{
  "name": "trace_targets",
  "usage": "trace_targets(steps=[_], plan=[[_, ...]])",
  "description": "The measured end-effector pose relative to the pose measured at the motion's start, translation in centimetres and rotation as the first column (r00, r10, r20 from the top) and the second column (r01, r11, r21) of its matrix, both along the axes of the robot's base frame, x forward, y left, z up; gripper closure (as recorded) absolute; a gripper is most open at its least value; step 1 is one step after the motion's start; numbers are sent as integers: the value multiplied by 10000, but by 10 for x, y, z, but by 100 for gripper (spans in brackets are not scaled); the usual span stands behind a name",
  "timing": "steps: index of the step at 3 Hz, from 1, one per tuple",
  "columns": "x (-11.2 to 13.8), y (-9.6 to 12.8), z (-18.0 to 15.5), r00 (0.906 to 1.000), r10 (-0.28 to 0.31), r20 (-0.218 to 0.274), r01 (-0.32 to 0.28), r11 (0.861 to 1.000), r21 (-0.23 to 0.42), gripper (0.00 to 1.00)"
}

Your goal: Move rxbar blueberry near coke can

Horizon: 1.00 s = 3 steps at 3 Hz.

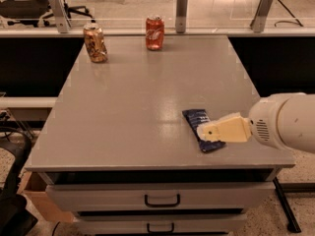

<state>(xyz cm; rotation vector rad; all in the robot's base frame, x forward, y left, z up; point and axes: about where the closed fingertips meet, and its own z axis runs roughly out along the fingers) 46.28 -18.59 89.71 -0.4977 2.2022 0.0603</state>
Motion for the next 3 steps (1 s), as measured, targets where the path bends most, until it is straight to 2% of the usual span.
trace_targets(steps=[3], plan=[[19, 49, -37, 9998, 176, 133, -192, 9911, 1316, 0]])
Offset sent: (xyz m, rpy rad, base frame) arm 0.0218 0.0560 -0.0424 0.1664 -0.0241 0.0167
